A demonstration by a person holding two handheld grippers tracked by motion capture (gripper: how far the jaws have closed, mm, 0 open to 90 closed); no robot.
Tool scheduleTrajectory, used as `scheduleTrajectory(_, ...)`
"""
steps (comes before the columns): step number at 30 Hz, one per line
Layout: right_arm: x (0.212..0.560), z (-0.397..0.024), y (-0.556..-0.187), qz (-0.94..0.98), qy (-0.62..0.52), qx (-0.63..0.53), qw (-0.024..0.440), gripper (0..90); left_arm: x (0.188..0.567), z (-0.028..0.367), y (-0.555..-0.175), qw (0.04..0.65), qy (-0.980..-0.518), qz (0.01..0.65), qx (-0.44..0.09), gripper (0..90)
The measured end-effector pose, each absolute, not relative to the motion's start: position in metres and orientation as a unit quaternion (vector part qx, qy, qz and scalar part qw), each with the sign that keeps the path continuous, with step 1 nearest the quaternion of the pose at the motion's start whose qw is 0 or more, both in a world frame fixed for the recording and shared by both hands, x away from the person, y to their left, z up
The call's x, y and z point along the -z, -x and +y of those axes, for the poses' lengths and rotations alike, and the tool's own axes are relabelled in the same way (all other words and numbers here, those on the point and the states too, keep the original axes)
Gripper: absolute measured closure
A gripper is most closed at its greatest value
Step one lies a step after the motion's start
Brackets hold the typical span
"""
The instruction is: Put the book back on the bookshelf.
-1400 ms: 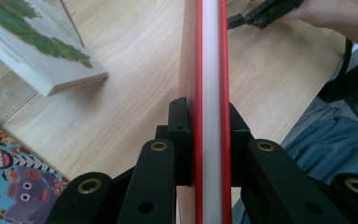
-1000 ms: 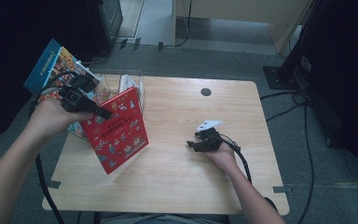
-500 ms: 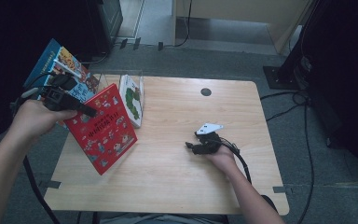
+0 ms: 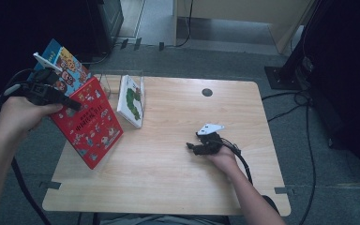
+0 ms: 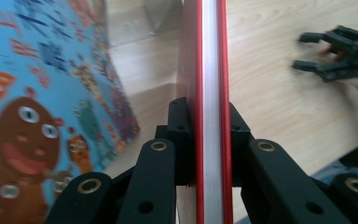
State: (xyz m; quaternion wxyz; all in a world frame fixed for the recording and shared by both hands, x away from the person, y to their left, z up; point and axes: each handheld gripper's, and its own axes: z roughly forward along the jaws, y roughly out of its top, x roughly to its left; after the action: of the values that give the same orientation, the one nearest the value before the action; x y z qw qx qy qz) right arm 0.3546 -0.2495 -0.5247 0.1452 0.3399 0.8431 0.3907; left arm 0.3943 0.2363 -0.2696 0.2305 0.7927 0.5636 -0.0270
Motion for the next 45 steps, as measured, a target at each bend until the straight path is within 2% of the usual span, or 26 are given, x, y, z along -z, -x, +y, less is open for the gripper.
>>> scheduleTrajectory(20,0.525,-0.249,-0.355,0.842,-0.341,-0.391,0.145,33.9,0.271,0.231,-0.439,0.25,-0.734,0.631,0.017,79.3)
scheduleTrajectory(35,0.525,-0.248,-0.354,0.841,-0.347,-0.389,0.147,33.9,0.274,0.218,-0.463,0.249,-0.732,0.634,-0.018,79.3)
scheduleTrajectory(45,0.525,-0.251,-0.352,0.841,-0.345,-0.39,0.148,33.9,0.279,0.222,-0.47,0.242,-0.739,0.629,-0.005,78.6)
